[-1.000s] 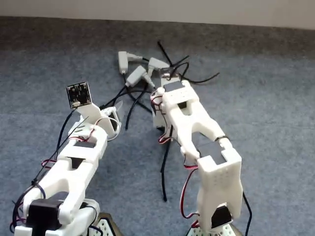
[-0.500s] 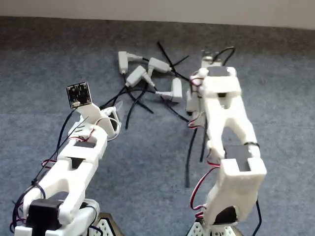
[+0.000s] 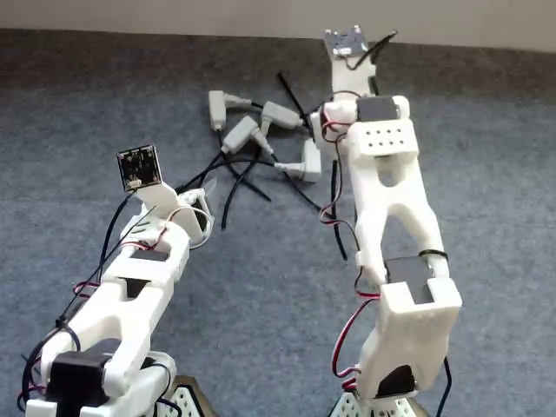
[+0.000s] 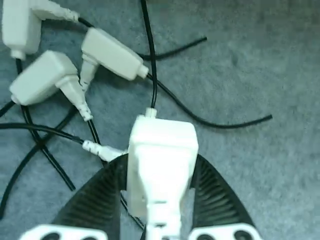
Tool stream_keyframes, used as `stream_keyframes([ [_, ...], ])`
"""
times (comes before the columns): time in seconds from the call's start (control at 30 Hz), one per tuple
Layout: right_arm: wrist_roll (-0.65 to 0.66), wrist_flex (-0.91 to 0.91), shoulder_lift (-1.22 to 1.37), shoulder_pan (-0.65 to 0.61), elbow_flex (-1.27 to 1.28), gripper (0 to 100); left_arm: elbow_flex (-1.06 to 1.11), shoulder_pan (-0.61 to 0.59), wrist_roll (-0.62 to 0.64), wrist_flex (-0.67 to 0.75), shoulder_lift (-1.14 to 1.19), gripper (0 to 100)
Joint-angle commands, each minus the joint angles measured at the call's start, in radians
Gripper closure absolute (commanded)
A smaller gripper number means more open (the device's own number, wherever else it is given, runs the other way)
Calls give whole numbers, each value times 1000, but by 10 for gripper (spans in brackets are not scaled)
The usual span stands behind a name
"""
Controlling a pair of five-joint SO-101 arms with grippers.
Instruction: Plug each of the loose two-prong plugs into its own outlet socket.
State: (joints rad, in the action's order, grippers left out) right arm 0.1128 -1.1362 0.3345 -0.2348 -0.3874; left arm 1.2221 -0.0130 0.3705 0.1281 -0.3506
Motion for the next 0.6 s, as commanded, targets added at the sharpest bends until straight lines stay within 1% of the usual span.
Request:
stream_keyframes([
  [0.0, 9, 107, 8, 1, -28, 961, -45, 16, 3, -5, -7, 772],
  [0.1, 5, 154, 53, 12, -13, 961, -45, 16, 3, -5, -7, 772],
  [0.23, -74, 208, 79, 22, -12, 951, -45, 16, 2, -3, -7, 772],
  [0.37, -86, 208, 79, 19, -7, 908, -47, 16, 2, -2, -7, 772],
  [0.57, -84, 156, 76, 19, -15, 903, -47, 16, 2, -2, -7, 772],
])
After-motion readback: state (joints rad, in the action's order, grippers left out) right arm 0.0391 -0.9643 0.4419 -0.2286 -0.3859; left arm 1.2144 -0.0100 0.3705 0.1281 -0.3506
